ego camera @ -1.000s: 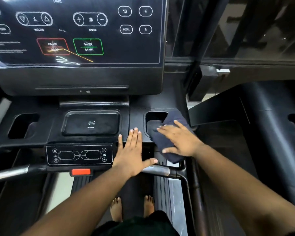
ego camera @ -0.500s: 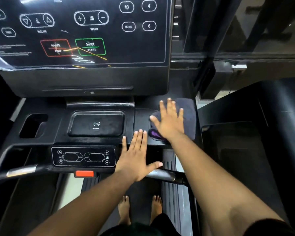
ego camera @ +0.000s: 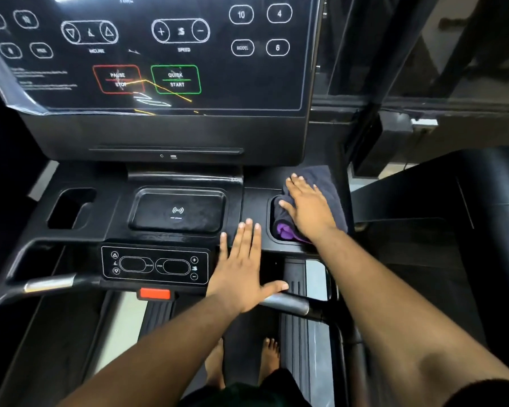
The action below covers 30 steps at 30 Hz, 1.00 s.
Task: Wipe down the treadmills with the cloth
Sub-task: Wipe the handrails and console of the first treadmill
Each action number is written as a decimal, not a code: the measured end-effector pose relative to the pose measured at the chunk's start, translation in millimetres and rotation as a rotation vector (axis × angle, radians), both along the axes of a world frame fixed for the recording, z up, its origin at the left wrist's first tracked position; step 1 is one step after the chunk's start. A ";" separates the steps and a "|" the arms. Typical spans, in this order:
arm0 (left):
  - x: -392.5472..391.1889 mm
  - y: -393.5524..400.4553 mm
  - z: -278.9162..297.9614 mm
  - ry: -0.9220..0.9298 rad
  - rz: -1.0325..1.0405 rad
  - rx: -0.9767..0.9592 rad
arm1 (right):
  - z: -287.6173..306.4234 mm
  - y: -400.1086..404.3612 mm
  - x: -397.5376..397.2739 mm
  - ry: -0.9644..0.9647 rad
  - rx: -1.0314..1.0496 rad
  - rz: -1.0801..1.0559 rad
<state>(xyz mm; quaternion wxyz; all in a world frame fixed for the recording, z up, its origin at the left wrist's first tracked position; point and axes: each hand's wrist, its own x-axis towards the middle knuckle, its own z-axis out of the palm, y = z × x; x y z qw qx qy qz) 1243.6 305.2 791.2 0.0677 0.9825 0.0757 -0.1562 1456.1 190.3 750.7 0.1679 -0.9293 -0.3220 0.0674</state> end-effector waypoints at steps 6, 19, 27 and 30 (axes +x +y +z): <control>-2.8 2.7 3.9 0.048 -0.005 0.024 | 22.1 -48.6 8.8 0.175 0.445 -0.148; -0.7 1.0 7.3 -0.056 0.135 -0.074 | 23.0 44.4 -27.6 0.166 -0.008 -0.105; -4.1 6.6 6.0 -0.110 0.136 -0.194 | 19.9 -0.3 -71.4 0.195 0.090 0.521; 0.4 6.9 5.9 -0.042 0.115 -0.179 | 13.6 -53.5 -67.0 0.052 -0.017 0.440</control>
